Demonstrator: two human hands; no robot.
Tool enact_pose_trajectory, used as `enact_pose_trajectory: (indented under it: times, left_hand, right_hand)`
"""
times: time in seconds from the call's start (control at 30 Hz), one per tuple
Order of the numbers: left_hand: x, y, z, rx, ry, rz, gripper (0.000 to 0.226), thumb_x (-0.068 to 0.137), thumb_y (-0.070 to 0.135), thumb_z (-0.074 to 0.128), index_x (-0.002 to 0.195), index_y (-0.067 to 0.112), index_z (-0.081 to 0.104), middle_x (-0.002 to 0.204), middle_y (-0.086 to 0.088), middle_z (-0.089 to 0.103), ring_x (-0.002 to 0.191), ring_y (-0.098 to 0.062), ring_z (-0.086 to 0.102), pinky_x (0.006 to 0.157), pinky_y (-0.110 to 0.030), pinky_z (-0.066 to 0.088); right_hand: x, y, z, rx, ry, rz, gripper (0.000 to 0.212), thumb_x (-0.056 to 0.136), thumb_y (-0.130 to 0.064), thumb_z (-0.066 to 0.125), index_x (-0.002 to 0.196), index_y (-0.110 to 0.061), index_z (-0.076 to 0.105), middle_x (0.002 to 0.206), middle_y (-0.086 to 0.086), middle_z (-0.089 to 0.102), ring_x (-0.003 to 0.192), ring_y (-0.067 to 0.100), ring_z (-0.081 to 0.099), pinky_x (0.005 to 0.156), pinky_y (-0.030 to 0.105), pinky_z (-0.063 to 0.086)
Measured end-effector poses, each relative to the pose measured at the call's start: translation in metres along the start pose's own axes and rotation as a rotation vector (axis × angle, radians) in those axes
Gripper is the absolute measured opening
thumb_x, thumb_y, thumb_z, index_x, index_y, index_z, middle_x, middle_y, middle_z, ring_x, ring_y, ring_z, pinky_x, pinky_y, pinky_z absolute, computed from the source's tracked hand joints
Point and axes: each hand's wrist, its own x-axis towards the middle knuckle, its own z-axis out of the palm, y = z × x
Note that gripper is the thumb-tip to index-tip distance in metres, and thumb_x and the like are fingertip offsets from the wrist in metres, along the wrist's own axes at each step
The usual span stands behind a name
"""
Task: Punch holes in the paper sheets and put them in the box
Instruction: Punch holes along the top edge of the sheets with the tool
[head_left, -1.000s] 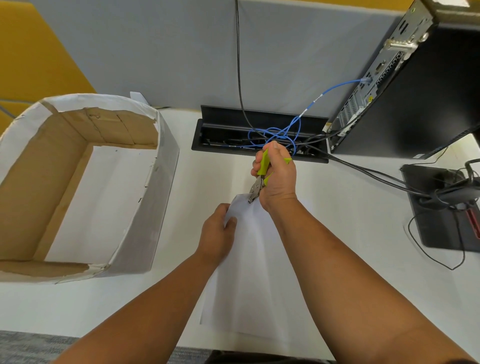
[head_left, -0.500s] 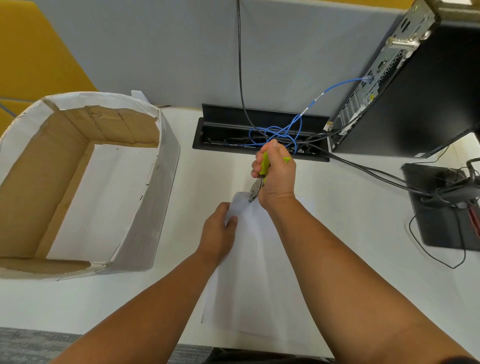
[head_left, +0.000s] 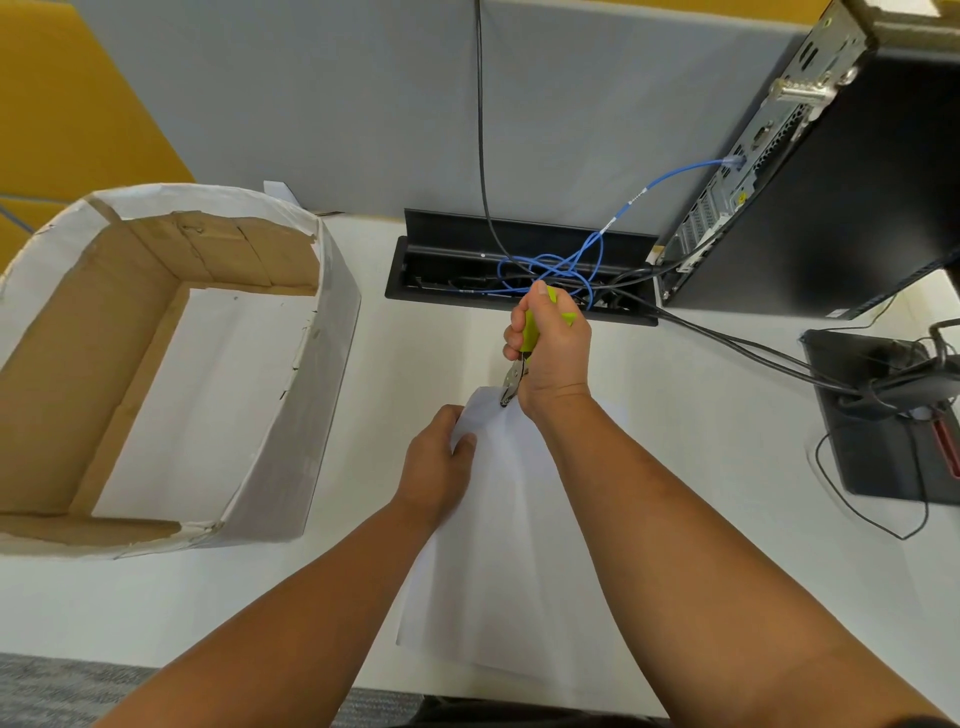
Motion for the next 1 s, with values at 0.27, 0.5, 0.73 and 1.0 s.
enact_pose_trajectory:
  times: [0.27,0.5,0.73,1.0]
  left_hand:
    - [-0.003,0.011,0.001,-0.085,-0.014,0.037,0.018,0.098,0.035,0.049,0.110,0.022,0.053,0.099,0.008,0.060,0.093,-0.018,0.060,0.083,-0.027,0.047]
    - [-0.005,0.015,0.004,-0.129,0.025,0.044,0.025,0.099,0.034,0.048,0.097,0.009,0.053,0.091,-0.010,0.060,0.088,-0.030,0.058,0.080,-0.040,0.051]
    - [-0.008,0.018,0.009,-0.087,0.018,0.036,0.017,0.100,0.034,0.045,0.101,0.017,0.049,0.097,0.001,0.056,0.090,-0.020,0.053,0.080,-0.029,0.045]
    - [-0.010,0.016,0.011,-0.043,0.054,0.037,0.016,0.100,0.034,0.045,0.095,0.019,0.047,0.088,0.003,0.051,0.083,-0.017,0.051,0.082,-0.035,0.048]
  right_hand:
    - [-0.004,0.002,-0.003,-0.042,-0.037,0.003,0.018,0.099,-0.023,0.051,0.087,-0.013,0.059,0.069,0.006,0.054,0.057,0.015,0.045,0.050,0.027,0.039]
    - [-0.007,0.002,-0.009,-0.015,-0.060,0.030,0.026,0.101,-0.025,0.049,0.120,-0.013,0.062,0.087,0.010,0.068,0.075,0.020,0.063,0.073,0.037,0.059]
    - [-0.010,0.000,-0.017,-0.023,-0.033,0.011,0.013,0.102,-0.025,0.048,0.103,-0.012,0.048,0.103,0.018,0.071,0.083,0.028,0.070,0.078,0.045,0.058]
    - [-0.010,0.000,-0.028,-0.019,-0.029,0.117,0.032,0.101,-0.027,0.049,0.100,0.000,0.066,0.111,0.012,0.071,0.098,0.027,0.070,0.085,0.043,0.059]
